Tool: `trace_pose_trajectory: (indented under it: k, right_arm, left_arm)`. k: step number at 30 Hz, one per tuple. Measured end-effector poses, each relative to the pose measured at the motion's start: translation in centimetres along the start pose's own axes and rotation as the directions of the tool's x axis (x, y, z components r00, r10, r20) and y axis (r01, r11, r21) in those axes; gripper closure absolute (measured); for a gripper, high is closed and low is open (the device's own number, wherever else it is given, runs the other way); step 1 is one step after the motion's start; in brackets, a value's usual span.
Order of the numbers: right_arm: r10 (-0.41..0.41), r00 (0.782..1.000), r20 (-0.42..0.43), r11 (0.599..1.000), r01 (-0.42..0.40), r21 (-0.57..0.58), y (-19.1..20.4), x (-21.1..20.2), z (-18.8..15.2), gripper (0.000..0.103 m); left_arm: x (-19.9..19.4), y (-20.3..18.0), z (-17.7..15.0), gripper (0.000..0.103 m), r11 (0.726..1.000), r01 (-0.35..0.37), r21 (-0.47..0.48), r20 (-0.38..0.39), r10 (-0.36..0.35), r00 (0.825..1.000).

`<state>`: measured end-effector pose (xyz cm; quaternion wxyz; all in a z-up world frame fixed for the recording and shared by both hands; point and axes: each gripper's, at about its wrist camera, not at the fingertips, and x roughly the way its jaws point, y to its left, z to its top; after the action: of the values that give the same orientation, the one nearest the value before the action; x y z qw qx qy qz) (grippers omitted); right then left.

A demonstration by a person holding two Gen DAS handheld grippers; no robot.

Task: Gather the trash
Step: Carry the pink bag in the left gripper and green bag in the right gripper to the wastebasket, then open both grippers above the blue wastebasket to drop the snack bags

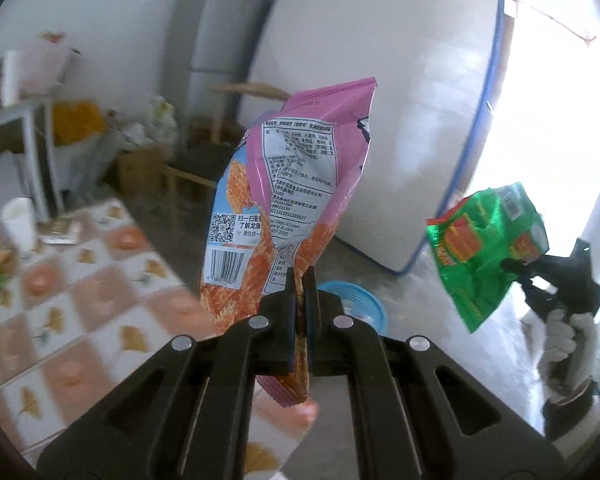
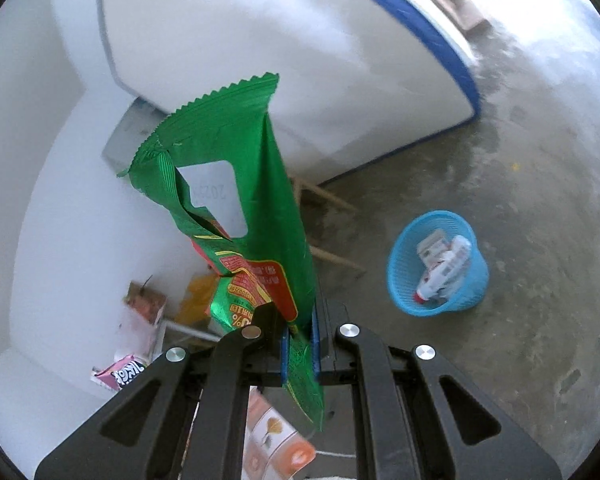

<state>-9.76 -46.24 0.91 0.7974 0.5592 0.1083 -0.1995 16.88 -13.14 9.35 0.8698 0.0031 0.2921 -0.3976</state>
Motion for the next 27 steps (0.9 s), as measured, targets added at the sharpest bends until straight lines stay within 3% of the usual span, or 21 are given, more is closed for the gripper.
trace_pose_trajectory:
  k: [4,8,10,17,20,22,23,24,25,27]
  right_arm:
    - [-0.041,0.998,-0.039,0.996,0.044,0.079,-4.2,3.7,1.6,0.095]
    - [-0.074,0.990,-0.124,0.981,0.094,0.169,-7.9,10.0,1.2,0.095]
    - [-0.064,0.981,-0.182,0.962,0.109,0.251,-10.8,13.8,1.0,0.095]
    - [-0.111,0.952,-0.286,0.899,0.219,0.380,-17.3,24.7,0.9,0.094]
    - [-0.129,0.940,-0.316,0.894,0.248,0.373,-19.1,28.4,1.3,0.094]
    - [-0.197,0.924,-0.329,0.890,0.309,0.336,-20.1,30.7,1.4,0.089]
    - [-0.220,0.913,-0.344,0.897,0.328,0.297,-20.5,31.9,1.6,0.082]
    - [-0.275,0.879,-0.390,0.902,0.376,0.213,-21.0,33.6,1.4,0.064]
    - [-0.347,0.842,-0.412,0.888,0.437,0.145,-21.3,34.6,1.2,0.058]
    - [-0.433,0.798,-0.419,0.867,0.496,0.050,-21.5,35.1,1.0,0.056]
  left_arm:
    - [4.9,-1.9,0.8,0.101,0.999,0.025,0.033,-0.062,-0.023,0.998]
    - [9.4,-2.5,1.6,0.101,0.997,0.039,0.061,-0.123,-0.031,0.992]
    - [12.0,-2.5,2.0,0.101,0.996,0.046,0.071,-0.158,-0.034,0.987]
    - [18.4,-2.5,2.8,0.101,0.995,0.038,0.093,-0.231,-0.016,0.973]
    - [20.9,-2.8,2.5,0.101,0.993,0.035,0.116,-0.266,-0.002,0.964]
    - [22.6,-3.0,2.3,0.101,0.991,0.037,0.128,-0.293,0.002,0.956]
    - [23.5,-3.1,2.1,0.101,0.990,0.041,0.133,-0.309,0.002,0.951]
    - [24.1,-3.2,1.9,0.101,0.990,0.043,0.136,-0.321,0.003,0.947]
    - [25.0,-3.4,1.7,0.101,0.989,0.046,0.141,-0.340,0.005,0.941]
    - [26.5,-3.5,1.3,0.101,0.988,0.055,0.141,-0.368,0.001,0.930]
